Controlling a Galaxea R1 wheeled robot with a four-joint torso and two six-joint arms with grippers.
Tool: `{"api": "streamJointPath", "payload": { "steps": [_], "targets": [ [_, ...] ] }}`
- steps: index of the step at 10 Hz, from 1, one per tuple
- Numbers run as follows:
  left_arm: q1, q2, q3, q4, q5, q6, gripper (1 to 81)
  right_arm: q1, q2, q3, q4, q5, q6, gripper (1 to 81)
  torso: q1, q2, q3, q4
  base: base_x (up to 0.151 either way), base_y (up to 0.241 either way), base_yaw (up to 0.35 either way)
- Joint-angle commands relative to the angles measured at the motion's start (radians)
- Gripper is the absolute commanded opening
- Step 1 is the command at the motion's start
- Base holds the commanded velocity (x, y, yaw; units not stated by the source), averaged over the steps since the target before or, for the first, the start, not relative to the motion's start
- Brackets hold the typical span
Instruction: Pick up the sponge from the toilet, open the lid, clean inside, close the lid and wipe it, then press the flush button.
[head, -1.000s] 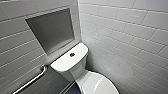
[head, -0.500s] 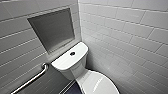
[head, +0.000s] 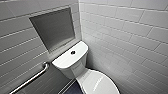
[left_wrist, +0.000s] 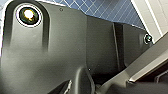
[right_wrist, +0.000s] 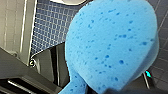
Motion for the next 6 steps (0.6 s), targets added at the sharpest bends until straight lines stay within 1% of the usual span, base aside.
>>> {"api": "streamJointPath", "payload": {
  "steps": [1, 2, 3, 4, 5, 6],
  "targets": [
    [-0.042, -0.045, 0.059, -0.021, 0.068, -0.002, 81.1, -0.07, -0.036, 0.011, -0.039, 0.01, 0.002, 1.0, 0.0, 0.0, 0.0, 0.0, 0.0, 0.0, 0.0],
    [-0.077, -0.074, 0.111, -0.043, 0.068, -0.007, 81.1, -0.101, -0.035, 0.008, -0.041, 0.094, 0.005, 1.0, 0.0, 0.0, 0.0, 0.0, 0.0, 0.0, 0.0],
    [-0.108, -0.1, 0.157, -0.064, 0.07, -0.007, 81.1, -0.107, -0.03, 0.003, -0.059, 0.091, 0.004, 1.0, 0.0, 0.0, 0.0, 0.0, 0.0, 0.0, 0.0],
    [-0.136, -0.11, 0.175, -0.075, 0.073, -0.007, 81.1, -0.115, -0.026, 0.008, -0.114, 0.067, 0.007, 1.0, 0.0, 0.0, 0.0, 0.0, 0.0, 0.0, 0.0],
    [-0.159, -0.11, 0.175, -0.088, 0.078, -0.007, 81.1, -0.121, -0.015, 0.003, -0.135, 0.045, 0.007, 1.0, 0.0, 0.0, 0.0, 0.0, 0.0, 0.0, 0.0],
    [-0.179, -0.111, 0.18, -0.097, 0.078, -0.007, 81.1, -0.128, 0.0, -0.012, -0.141, 0.042, -0.002, 1.0, 0.0, 0.0, 0.0, 0.0, 0.0, 0.0, 0.0]
  ]
}}
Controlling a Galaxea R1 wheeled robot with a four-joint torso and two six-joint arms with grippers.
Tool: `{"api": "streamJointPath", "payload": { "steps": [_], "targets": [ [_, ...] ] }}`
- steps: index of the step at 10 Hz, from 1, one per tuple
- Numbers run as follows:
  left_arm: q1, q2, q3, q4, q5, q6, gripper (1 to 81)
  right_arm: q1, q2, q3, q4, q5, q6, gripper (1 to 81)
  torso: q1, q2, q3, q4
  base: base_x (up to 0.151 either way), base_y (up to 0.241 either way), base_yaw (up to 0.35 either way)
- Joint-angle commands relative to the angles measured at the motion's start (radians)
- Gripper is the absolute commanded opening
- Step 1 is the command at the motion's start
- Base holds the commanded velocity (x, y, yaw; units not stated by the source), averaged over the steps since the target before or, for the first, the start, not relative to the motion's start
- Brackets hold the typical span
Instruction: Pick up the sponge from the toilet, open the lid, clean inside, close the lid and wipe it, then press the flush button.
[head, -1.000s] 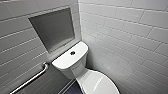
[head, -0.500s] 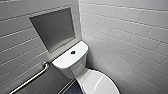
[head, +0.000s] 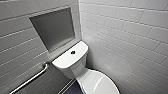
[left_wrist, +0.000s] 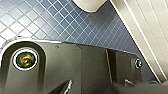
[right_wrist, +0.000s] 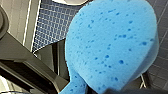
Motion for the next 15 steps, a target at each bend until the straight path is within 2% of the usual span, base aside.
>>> {"api": "streamJointPath", "payload": {
  "steps": [1, 3, 4, 8, 9, 10, 11, 13, 15],
  "targets": [
    [-0.063, -0.039, 0.046, -0.04, 0.068, -0.009, 81.1, -0.034, 0.005, -0.011, -0.066, -0.075, -0.005, 1.0, 0.0, 0.0, 0.0, 0.0, 0.0, 0.0, 0.0],
    [-0.114, -0.054, 0.087, -0.046, 0.068, -0.034, 81.1, -0.032, 0.016, -0.02, -0.086, -0.089, -0.005, 1.0, 0.0, 0.0, 0.0, -0.067, 0.0, 0.0, 0.0],
    [-0.137, -0.057, 0.101, -0.046, 0.069, -0.051, 81.1, -0.032, 0.017, -0.021, -0.086, -0.089, -0.005, 1.0, 0.0, 0.0, 0.0, -0.081, 0.0, 0.0, 0.0],
    [-0.21, -0.053, 0.126, -0.046, 0.068, -0.101, 81.1, -0.032, 0.017, -0.024, -0.086, -0.089, -0.005, 1.0, 0.0, 0.0, 0.0, -0.181, 0.0, 0.0, 0.0],
    [-0.23, -0.048, 0.127, -0.046, 0.068, -0.136, 81.1, -0.034, 0.019, -0.027, -0.086, -0.089, -0.005, 1.0, 0.0, 0.0, 0.0, -0.196, 0.0, 0.0, 0.0],
    [-0.243, -0.042, 0.138, -0.046, 0.069, -0.179, 81.1, -0.032, 0.023, -0.037, -0.086, -0.089, -0.005, 1.0, 0.0, 0.0, 0.0, -0.168, 0.0, 0.0, 0.0],
    [-0.259, -0.033, 0.159, -0.047, 0.069, -0.212, 81.1, -0.031, 0.036, -0.049, -0.084, -0.089, -0.005, 1.0, 0.0, 0.0, 0.0, -0.182, 0.0, 0.0, 0.0],
    [-0.289, 0.001, 0.15, -0.058, 0.071, -0.308, 81.1, -0.028, 0.057, -0.083, -0.083, -0.089, 0.0, 1.0, 0.0, 0.0, 0.0, -0.183, 0.0, 0.0, 0.0],
    [-0.315, 0.053, 0.114, -0.06, 0.095, -0.325, 81.1, -0.028, 0.071, -0.107, -0.083, -0.089, 0.004, 1.0, 0.0, 0.0, 0.0, -0.183, 0.0, 0.0, 0.0]
  ]
}}
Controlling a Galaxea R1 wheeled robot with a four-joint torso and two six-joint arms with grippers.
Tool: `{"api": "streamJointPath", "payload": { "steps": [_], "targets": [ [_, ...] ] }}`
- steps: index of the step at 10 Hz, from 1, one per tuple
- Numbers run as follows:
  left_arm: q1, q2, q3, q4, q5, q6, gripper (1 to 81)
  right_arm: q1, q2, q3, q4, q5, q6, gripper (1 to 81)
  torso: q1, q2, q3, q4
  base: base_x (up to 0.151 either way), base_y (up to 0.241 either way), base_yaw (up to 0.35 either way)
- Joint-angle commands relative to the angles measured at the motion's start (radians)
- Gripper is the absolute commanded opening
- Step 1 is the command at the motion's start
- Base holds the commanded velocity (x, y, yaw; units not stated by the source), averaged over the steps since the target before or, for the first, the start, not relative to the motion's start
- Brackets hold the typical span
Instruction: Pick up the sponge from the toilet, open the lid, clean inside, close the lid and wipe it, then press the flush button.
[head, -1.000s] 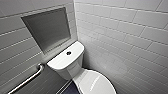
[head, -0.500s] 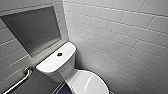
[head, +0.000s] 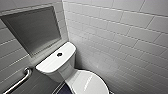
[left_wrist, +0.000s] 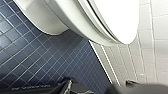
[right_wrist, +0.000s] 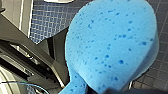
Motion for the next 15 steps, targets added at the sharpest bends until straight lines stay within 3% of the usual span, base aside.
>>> {"api": "streamJointPath", "payload": {
  "steps": [1, 2, 5, 9, 11, 15],
  "targets": [
    [-0.088, 0.051, -0.03, -0.008, 0.098, -0.012, 81.1, -0.014, -0.018, -0.009, -0.032, -0.054, 0.003, 1.0, 0.0, 0.0, 0.0, 0.0, 0.0, 0.0, 0.0],
    [-0.093, 0.071, -0.041, -0.013, 0.102, -0.012, 81.1, -0.014, -0.012, -0.012, -0.032, -0.056, 0.003, 1.0, 0.0, 0.0, 0.0, -0.021, 0.0, 0.0, 0.0],
    [-0.114, 0.112, -0.05, -0.022, 0.114, -0.012, 81.1, -0.017, 0.006, -0.049, -0.031, -0.054, 0.005, 1.0, 0.0, 0.0, 0.0, -0.059, 0.0, 0.0, 0.0],
    [-0.148, 0.19, -0.123, -0.024, 0.12, -0.015, 81.1, -0.019, 0.016, -0.058, -0.032, -0.054, 0.005, 1.0, 0.0, 0.0, 0.0, -0.063, 0.0, 0.0, 0.0],
    [-0.156, 0.252, -0.248, -0.022, 0.12, -0.061, 81.1, -0.023, 0.02, -0.061, -0.031, -0.054, 0.005, 1.0, 0.0, 0.0, 0.0, -0.063, 0.0, 0.0, 0.0],
    [-0.205, 0.272, -0.284, -0.02, 0.109, -0.131, 81.1, -0.019, 0.052, -0.084, -0.032, -0.054, 0.005, 1.0, 0.0, 0.0, 0.0, -0.063, 0.0, 0.0, 0.0]
  ]
}}
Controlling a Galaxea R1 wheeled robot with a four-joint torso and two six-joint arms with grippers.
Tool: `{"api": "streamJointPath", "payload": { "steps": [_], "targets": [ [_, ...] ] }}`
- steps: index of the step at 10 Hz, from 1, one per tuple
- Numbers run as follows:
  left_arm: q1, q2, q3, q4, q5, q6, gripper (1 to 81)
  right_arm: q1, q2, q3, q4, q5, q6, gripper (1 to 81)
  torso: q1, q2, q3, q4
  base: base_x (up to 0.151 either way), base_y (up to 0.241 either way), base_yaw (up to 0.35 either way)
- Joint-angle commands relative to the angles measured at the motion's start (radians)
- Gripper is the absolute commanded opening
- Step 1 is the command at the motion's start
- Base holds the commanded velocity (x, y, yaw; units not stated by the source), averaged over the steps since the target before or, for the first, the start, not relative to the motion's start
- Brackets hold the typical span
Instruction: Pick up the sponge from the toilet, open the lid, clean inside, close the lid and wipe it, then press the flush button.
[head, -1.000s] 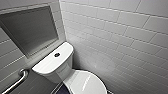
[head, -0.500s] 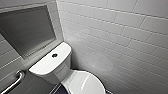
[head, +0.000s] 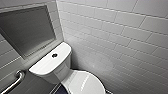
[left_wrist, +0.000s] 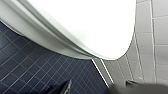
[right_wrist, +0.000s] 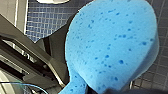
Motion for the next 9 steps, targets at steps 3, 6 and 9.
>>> {"api": "streamJointPath", "payload": {
  "steps": [3, 6, 9],
  "targets": [
    [-0.11, 0.017, 0.003, -0.005, 0.038, -0.067, 81.1, -0.02, -0.029, 0.005, -0.024, -0.054, 0.003, 1.0, 0.0, 0.0, 0.0, 0.0, 0.0, 0.0, 0.0],
    [-0.116, 0.048, -0.054, -0.005, 0.041, -0.106, 81.1, -0.021, -0.029, 0.005, -0.023, -0.052, 0.003, 1.0, 0.0, 0.0, -0.035, 0.0, 0.0, 0.0, 0.0],
    [-0.142, 0.059, -0.047, -0.007, 0.043, -0.112, 81.1, -0.02, -0.029, 0.002, -0.024, -0.052, 0.002, 1.0, 0.0, 0.0, -0.032, 0.0, 0.0, 0.0, 0.0]
  ]
}}
